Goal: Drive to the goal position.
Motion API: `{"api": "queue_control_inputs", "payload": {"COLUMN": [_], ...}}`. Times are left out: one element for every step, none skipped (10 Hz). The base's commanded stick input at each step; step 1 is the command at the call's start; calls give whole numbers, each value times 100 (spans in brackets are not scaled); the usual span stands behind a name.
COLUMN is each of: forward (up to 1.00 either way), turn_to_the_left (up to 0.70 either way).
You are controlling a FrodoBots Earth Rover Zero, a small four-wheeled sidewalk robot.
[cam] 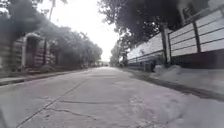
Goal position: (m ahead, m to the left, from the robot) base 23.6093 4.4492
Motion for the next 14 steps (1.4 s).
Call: {"api": "queue_control_inputs", "payload": {"forward": [70, 70, 70, 70, 70, 70, 70, 70, 70, 70, 70, 70, 70, 70], "turn_to_the_left": [-35, -35, -35, -35, -31, 0, 0, 0, 0, 0, 0, 0, 0, 0]}}
